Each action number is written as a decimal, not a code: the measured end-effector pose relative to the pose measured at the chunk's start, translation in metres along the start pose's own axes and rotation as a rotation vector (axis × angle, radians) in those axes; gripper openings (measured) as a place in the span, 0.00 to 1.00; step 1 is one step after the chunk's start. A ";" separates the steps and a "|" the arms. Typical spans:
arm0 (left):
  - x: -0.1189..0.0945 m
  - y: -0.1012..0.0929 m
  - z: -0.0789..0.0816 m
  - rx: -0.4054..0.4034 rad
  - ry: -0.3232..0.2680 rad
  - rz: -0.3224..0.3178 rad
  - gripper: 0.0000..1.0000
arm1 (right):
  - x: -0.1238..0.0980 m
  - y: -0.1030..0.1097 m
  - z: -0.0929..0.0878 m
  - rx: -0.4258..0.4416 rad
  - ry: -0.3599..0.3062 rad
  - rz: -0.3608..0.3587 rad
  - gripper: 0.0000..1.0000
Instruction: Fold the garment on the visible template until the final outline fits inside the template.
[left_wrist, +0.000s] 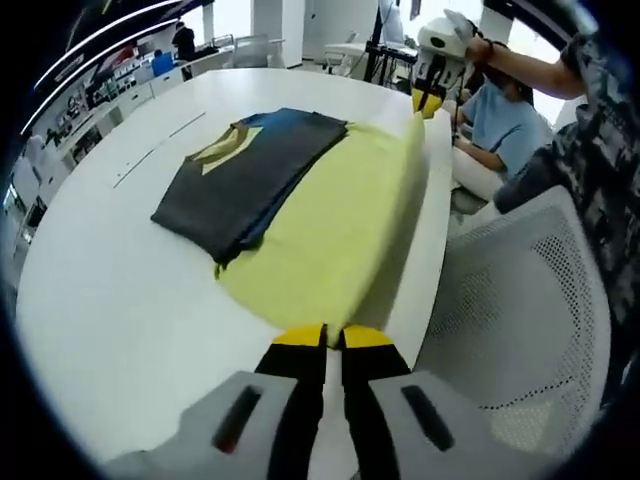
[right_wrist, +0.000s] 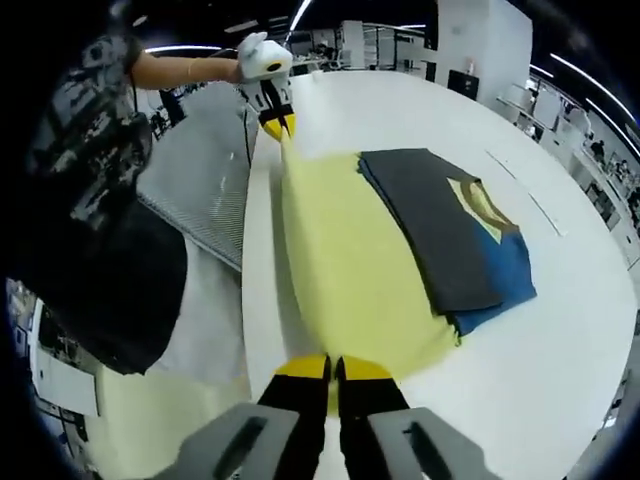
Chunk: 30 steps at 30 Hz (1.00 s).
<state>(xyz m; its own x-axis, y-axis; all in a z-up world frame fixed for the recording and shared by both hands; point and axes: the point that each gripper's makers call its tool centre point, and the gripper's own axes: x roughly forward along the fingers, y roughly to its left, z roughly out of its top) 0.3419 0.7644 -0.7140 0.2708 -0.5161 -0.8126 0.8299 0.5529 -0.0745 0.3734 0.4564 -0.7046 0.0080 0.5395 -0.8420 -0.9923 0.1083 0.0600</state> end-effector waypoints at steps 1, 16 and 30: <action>-0.001 0.002 0.002 -0.011 -0.003 0.003 0.01 | -0.001 -0.002 0.001 -0.001 -0.003 -0.007 0.00; -0.015 0.050 0.051 -0.003 -0.117 0.140 0.01 | -0.019 -0.064 0.025 0.029 -0.010 -0.177 0.00; -0.019 0.097 0.083 -0.066 -0.200 0.314 0.01 | -0.028 -0.128 0.047 0.038 -0.026 -0.336 0.00</action>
<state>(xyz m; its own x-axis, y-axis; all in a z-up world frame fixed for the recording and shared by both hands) 0.4578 0.7742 -0.6577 0.6021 -0.4289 -0.6734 0.6602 0.7418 0.1179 0.5064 0.4665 -0.6638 0.3372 0.4896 -0.8041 -0.9285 0.3141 -0.1981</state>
